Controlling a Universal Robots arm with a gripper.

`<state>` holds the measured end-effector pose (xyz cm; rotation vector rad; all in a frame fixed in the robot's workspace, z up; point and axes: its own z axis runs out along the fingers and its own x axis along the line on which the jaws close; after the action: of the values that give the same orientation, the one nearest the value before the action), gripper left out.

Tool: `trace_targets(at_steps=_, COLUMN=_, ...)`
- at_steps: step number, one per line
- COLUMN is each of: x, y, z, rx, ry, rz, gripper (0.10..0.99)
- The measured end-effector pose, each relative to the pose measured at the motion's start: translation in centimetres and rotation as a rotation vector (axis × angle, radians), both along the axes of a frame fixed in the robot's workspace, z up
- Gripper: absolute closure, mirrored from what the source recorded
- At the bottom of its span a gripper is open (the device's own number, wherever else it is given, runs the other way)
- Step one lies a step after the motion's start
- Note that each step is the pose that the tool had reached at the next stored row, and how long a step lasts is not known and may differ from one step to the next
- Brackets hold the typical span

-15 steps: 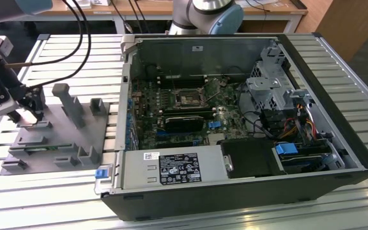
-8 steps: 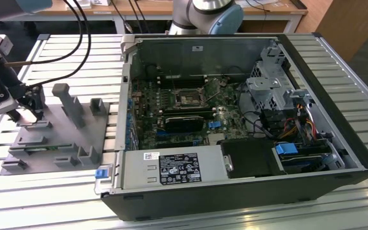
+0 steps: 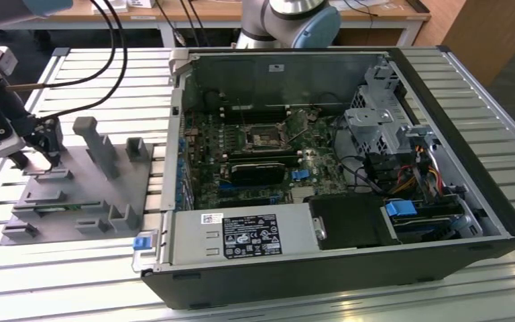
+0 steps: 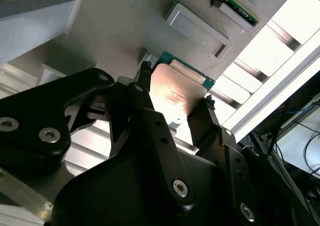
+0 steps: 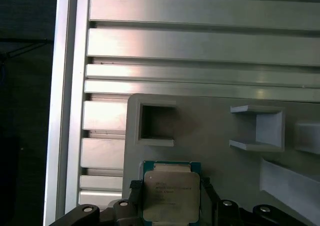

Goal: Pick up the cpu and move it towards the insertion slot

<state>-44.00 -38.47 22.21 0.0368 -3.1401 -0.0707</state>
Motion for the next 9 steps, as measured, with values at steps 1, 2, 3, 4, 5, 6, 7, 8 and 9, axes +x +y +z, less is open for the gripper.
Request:
trace_targets(at_steps=1, x=0.00, y=0.02, z=0.02, rx=0.000, ry=0.0000, rz=0.000, gripper=0.541)
trace_targets(at_steps=2, x=0.00, y=0.04, z=0.04, rx=0.000, ry=0.0000, rz=0.000, gripper=0.541)
trace_targets(at_steps=3, x=0.00, y=0.05, z=0.06, rx=0.000, ry=0.0001, rz=0.000, gripper=0.541)
trace_targets(at_steps=4, x=0.00, y=0.07, z=0.08, rx=0.000, ry=0.0001, rz=0.000, gripper=0.541)
trace_targets(at_steps=5, x=0.00, y=0.09, z=0.10, rx=0.000, ry=0.0000, rz=0.000, gripper=0.541)
trace_targets(at_steps=6, x=0.00, y=0.11, z=0.12, rx=0.000, ry=0.0000, rz=0.000, gripper=0.541)
trace_targets(at_steps=7, x=0.00, y=0.13, z=0.14, rx=0.000, ry=0.0000, rz=0.000, gripper=0.541)
trace_targets(at_steps=8, x=0.00, y=0.14, z=0.16, rx=0.000, ry=0.0000, rz=0.000, gripper=0.541)
trace_targets(at_steps=9, x=0.00, y=0.16, z=0.18, rx=0.000, ry=0.0001, rz=0.000, gripper=0.541)
